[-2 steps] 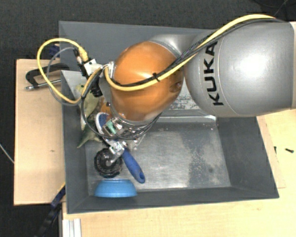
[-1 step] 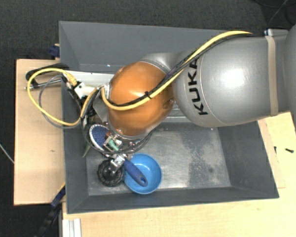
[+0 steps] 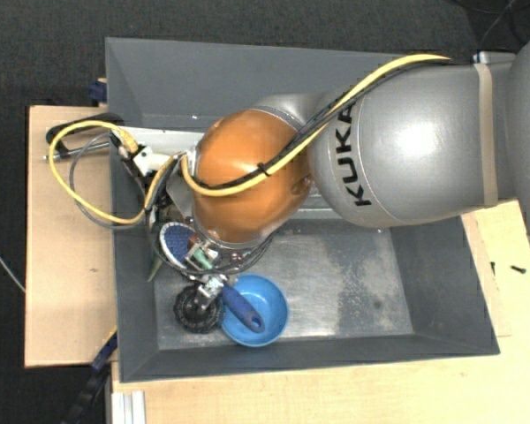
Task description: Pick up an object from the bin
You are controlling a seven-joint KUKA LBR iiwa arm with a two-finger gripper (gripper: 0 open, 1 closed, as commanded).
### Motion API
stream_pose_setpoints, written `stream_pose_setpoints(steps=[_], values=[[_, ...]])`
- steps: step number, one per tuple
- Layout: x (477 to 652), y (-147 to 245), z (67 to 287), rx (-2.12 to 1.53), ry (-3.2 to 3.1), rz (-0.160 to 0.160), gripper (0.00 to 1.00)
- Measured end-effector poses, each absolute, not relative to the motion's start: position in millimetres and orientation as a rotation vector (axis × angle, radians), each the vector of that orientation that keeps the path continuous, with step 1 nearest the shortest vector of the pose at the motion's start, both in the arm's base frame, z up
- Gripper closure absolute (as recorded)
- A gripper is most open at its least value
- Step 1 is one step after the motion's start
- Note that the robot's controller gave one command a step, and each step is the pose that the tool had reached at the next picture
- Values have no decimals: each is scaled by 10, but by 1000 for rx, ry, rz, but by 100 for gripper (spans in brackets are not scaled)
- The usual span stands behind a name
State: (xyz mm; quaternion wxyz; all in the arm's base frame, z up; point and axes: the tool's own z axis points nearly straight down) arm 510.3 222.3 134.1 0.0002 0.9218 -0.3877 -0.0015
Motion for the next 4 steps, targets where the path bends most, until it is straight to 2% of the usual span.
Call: stream_pose_setpoints(steps=[2, 3, 4], values=[[5103, 2222, 1341, 2896, -1219, -5, 100], [5066, 1826, 1244, 2982, -993, -4, 100], [4969, 1875, 2511, 2961, -1074, 8, 100]])
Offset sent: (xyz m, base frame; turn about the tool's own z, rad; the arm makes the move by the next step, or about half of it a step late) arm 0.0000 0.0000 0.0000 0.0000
